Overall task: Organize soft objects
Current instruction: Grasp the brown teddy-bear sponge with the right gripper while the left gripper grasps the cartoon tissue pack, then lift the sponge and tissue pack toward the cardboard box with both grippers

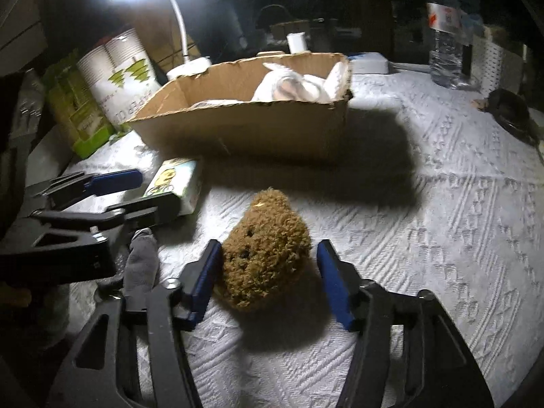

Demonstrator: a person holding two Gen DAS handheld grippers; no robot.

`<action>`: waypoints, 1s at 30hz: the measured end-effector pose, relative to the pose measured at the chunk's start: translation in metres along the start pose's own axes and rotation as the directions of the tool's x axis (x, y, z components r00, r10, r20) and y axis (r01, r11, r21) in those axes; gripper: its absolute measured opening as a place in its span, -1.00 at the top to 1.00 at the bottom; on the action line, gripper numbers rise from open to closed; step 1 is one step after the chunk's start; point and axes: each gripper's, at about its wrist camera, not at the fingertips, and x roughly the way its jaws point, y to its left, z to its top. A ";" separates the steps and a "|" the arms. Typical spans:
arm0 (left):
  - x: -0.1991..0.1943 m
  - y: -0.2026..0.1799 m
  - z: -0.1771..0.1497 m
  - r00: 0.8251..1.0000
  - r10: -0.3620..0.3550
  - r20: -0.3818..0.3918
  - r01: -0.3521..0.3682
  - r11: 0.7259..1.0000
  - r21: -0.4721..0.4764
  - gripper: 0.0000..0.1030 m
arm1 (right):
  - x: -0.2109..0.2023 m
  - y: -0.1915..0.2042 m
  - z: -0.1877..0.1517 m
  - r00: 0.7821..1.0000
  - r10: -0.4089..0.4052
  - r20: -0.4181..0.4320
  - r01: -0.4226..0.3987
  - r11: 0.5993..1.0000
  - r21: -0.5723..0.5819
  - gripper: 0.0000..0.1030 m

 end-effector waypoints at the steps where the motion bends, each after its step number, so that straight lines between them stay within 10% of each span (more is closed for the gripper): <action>1: 0.002 0.000 0.001 1.000 0.003 -0.002 -0.003 1.000 0.000 -0.45 | 0.000 0.000 0.000 1.000 0.002 0.001 -0.002 1.000 -0.002 0.12; 30: -0.014 -0.008 -0.002 0.995 -0.088 0.052 0.084 0.994 0.067 -0.09 | -0.029 -0.008 0.014 0.995 -0.039 0.096 0.036 0.999 0.029 0.25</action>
